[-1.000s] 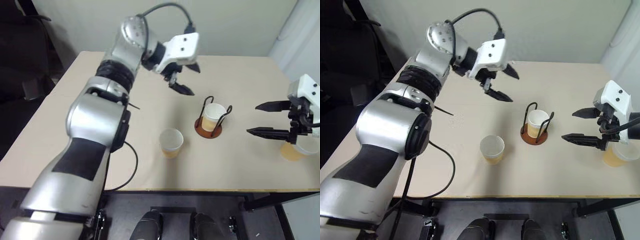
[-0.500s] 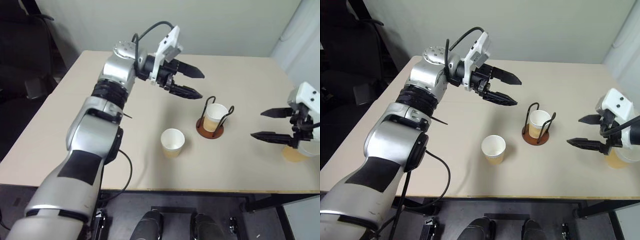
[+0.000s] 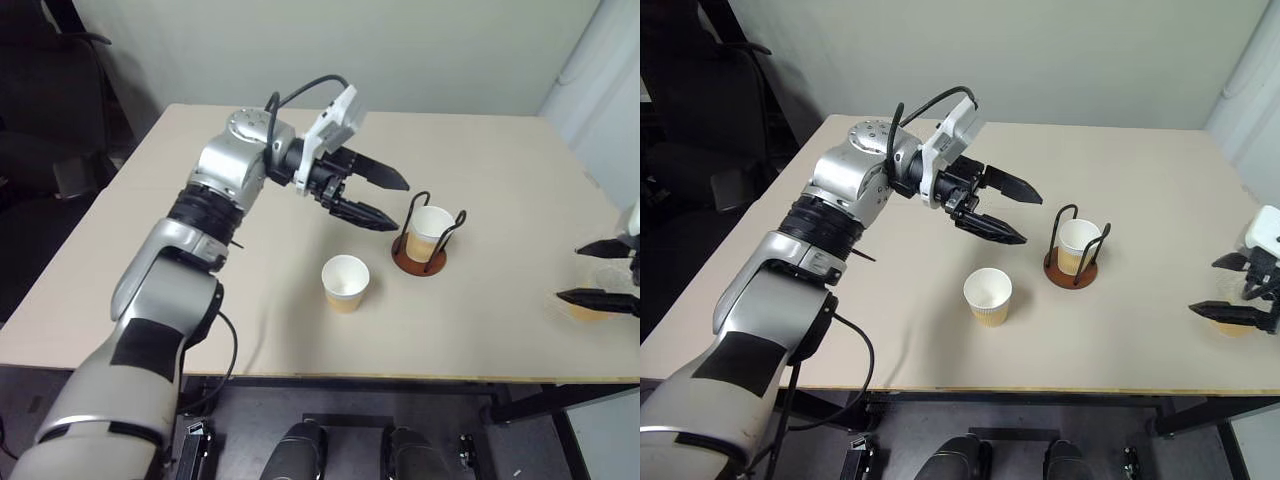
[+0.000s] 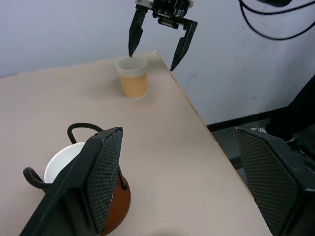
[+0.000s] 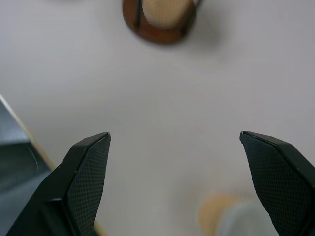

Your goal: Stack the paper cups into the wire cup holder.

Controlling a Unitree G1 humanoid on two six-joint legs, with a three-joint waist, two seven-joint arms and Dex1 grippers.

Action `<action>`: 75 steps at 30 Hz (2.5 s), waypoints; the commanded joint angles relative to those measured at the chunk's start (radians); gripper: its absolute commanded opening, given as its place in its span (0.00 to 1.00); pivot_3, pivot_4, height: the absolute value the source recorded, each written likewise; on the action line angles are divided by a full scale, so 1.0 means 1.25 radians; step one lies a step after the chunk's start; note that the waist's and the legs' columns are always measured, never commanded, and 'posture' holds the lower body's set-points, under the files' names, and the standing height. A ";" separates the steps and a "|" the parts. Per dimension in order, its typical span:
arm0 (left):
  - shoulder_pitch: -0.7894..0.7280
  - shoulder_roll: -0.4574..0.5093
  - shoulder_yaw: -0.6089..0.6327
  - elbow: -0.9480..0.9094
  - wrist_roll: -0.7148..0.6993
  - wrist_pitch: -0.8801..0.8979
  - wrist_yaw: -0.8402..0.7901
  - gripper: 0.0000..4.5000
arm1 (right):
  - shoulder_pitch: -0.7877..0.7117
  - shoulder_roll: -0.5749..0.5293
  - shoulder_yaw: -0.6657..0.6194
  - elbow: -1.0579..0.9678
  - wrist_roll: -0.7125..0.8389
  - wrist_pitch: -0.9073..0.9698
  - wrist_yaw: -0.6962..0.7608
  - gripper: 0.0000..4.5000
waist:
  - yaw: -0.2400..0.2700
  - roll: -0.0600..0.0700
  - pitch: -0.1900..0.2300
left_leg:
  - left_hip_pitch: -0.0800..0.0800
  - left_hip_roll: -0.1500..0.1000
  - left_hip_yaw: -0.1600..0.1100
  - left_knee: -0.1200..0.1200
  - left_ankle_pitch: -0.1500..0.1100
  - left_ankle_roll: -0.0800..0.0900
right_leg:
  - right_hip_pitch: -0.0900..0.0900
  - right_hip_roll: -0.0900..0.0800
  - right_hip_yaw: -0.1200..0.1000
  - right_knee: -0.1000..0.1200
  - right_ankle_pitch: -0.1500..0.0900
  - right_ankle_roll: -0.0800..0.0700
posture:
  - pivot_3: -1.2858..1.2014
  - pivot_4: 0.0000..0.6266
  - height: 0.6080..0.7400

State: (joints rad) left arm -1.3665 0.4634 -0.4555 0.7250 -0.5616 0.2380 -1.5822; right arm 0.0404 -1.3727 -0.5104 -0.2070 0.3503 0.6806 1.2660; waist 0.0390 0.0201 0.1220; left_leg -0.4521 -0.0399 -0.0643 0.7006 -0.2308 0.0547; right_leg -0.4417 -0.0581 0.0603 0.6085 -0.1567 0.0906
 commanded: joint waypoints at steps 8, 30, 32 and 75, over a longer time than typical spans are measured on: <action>-0.014 0.001 -0.015 -0.006 -0.009 -0.039 -0.026 0.86 | 0.088 -0.003 -0.041 0.103 -0.152 -0.179 0.020 0.95 | -0.004 0.000 0.000 | 0.000 0.000 0.000 0.000 0.002 0.002 | 0.000 0.000 0.000 0.000 0.002 -0.001 | 0.52 0.24 1.00; -0.013 0.019 -0.012 -0.018 -0.006 -0.038 -0.026 0.86 | -0.178 0.014 0.312 0.344 -0.265 -0.387 -0.014 0.95 | -0.005 0.001 0.001 | -0.001 0.000 -0.001 -0.001 0.002 0.003 | 0.001 0.000 0.000 -0.003 0.006 0.007 | 0.52 0.24 1.00; -0.011 0.027 -0.016 -0.018 -0.005 -0.039 -0.026 0.87 | -0.172 0.015 0.318 0.335 -0.259 -0.382 -0.002 0.87 | -0.005 0.001 0.001 | -0.001 0.000 -0.001 -0.001 0.001 0.002 | 0.001 0.000 0.000 -0.004 0.006 0.006 | 0.52 0.24 1.00; -0.083 0.106 -0.035 0.195 0.054 -0.165 -0.026 0.87 | -0.734 0.041 0.384 -0.016 0.013 0.044 0.027 0.01 | -0.007 0.002 0.001 | -0.003 0.000 -0.003 -0.005 -0.004 -0.008 | -0.001 0.002 -0.001 -0.012 0.000 0.001 | 0.52 0.24 1.00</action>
State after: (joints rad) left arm -1.4550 0.5813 -0.5083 1.0070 -0.4705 0.0306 -1.5834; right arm -0.8124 -1.3287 -0.0438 -0.2021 0.3499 0.7041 1.3079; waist 0.0297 0.0220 0.1234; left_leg -0.4554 -0.0400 -0.0677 0.6940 -0.2354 0.0446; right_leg -0.4439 -0.0547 0.0589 0.5942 -0.1570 0.0922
